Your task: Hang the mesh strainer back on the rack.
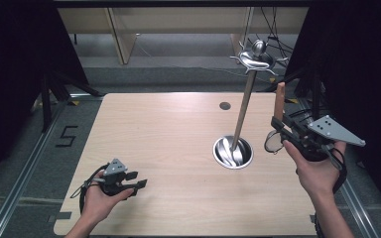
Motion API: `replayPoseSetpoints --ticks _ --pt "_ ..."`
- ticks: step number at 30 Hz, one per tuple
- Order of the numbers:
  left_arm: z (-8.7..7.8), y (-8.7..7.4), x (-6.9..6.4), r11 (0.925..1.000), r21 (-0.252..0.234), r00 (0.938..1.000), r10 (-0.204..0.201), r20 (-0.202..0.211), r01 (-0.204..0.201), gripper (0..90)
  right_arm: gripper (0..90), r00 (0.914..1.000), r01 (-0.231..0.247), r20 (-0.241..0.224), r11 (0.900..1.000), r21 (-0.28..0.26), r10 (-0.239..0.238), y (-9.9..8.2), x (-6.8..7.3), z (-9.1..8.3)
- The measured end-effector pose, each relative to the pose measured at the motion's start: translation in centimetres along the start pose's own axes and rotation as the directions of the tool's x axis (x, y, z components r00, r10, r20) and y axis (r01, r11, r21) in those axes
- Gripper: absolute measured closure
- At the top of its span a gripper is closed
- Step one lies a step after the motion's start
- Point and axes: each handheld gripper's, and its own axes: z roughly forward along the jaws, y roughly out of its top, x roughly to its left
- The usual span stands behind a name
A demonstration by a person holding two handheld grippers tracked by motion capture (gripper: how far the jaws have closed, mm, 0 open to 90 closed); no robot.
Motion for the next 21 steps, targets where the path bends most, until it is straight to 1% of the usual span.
replayPoseSetpoints --ticks 2,3,4,5,7,8,9,10,13,15,17,19,20,21 --pt "0.0 0.0 0.0 1.0000 -0.001 1.0000 -0.001 0.000 0.001 48.5 69.1 0.9999 0.010 -0.007 0.9999 -0.010 -0.010 0.1 -0.1 0.1" --pt "0.0 0.0 0.0 1.0000 -0.001 1.0000 -0.002 -0.003 0.002 48.6 69.2 0.9995 0.030 -0.005 0.9994 -0.017 -0.031 0.2 -0.1 0.1" --pt "0.0 0.0 0.0 1.0000 -0.001 1.0000 -0.001 -0.002 0.001 48.5 69.2 0.9998 0.017 -0.005 0.9997 -0.016 -0.017 0.2 0.0 0.1" --pt "0.0 0.0 0.0 1.0000 -0.001 1.0000 -0.001 -0.002 0.001 48.6 69.2 0.9998 0.017 -0.005 0.9997 -0.016 -0.017 0.2 0.0 0.1" --pt "0.0 0.0 0.0 1.0000 -0.001 1.0000 0.000 0.000 0.000 48.5 69.1 1.0000 0.003 -0.006 0.9998 -0.018 -0.003 0.4 0.1 0.0" --pt "0.1 0.0 -0.1 0.9998 -0.015 0.9999 -0.015 0.000 0.015 48.5 69.2 0.9998 0.016 -0.012 0.9994 -0.031 -0.016 0.6 0.1 0.1" --pt "0.1 0.0 -0.1 0.9998 -0.015 0.9999 -0.015 0.000 0.015 48.5 69.2 0.9998 0.016 -0.012 0.9994 -0.031 -0.016 0.6 0.1 0.1" --pt "0.0 0.0 0.0 1.0000 0.000 1.0000 -0.001 0.000 0.001 48.6 69.2 0.9999 0.007 -0.010 0.9995 -0.031 -0.007 0.7 0.2 0.0" --pt "0.0 0.0 0.0 1.0000 0.002 1.0000 -0.003 0.001 0.003 48.5 69.1 0.9998 0.012 -0.013 0.9992 -0.038 -0.012 0.8 0.2 0.1" --pt "0.0 0.0 0.1 1.0000 0.002 1.0000 0.005 0.002 -0.005 48.5 69.1 0.9999 0.002 -0.015 0.9990 -0.044 -0.003 1.0 0.3 0.1" --pt "0.0 0.0 0.0 1.0000 0.002 1.0000 -0.002 0.001 0.002 48.6 69.2 0.9997 0.007 -0.024 0.9987 -0.051 -0.008 1.1 0.3 0.1" --pt "0.0 0.0 0.0 1.0000 0.000 1.0000 -0.002 0.001 0.002 48.6 69.2 0.9998 0.008 -0.020 0.9984 -0.056 -0.009 1.2 0.3 0.1" --pt "0.0 0.0 0.0 1.0000 0.002 1.0000 -0.002 0.001 0.002 48.5 69.1 0.9997 0.001 -0.023 0.9982 -0.061 -0.003 1.4 0.3 0.1" --pt "-0.1 0.0 0.1 1.0000 0.002 1.0000 0.005 0.002 -0.005 48.6 69.2 0.9996 0.005 -0.026 0.9979 -0.064 -0.007 1.4 0.3 0.1"
